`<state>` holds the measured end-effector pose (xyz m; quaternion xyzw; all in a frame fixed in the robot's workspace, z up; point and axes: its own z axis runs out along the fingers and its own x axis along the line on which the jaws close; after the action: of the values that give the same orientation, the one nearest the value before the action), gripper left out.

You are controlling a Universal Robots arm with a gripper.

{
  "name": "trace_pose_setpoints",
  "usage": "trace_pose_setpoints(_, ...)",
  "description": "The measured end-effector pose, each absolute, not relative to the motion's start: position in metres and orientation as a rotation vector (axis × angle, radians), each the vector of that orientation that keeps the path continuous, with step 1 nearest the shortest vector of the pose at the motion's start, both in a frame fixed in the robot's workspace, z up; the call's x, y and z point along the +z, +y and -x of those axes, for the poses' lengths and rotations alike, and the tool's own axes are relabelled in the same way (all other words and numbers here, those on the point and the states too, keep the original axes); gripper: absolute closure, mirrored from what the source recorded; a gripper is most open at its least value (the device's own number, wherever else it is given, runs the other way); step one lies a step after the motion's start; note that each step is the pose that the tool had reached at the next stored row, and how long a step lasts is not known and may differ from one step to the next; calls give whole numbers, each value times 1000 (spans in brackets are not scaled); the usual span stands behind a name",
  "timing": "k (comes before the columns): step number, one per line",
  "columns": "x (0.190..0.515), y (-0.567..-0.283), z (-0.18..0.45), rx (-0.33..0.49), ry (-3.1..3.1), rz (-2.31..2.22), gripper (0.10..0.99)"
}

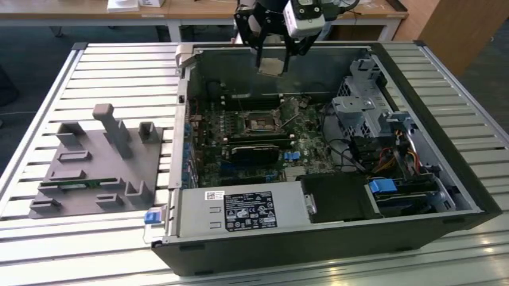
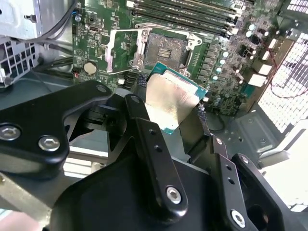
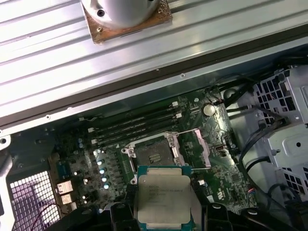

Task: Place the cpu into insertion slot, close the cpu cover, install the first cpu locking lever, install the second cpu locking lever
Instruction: 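Place the cpu into insertion slot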

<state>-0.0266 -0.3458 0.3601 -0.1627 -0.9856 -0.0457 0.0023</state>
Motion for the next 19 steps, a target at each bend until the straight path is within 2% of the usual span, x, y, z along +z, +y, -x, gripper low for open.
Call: trace_pose_setpoints(19, 360, -346, 27, -144, -3050, 748, 561)
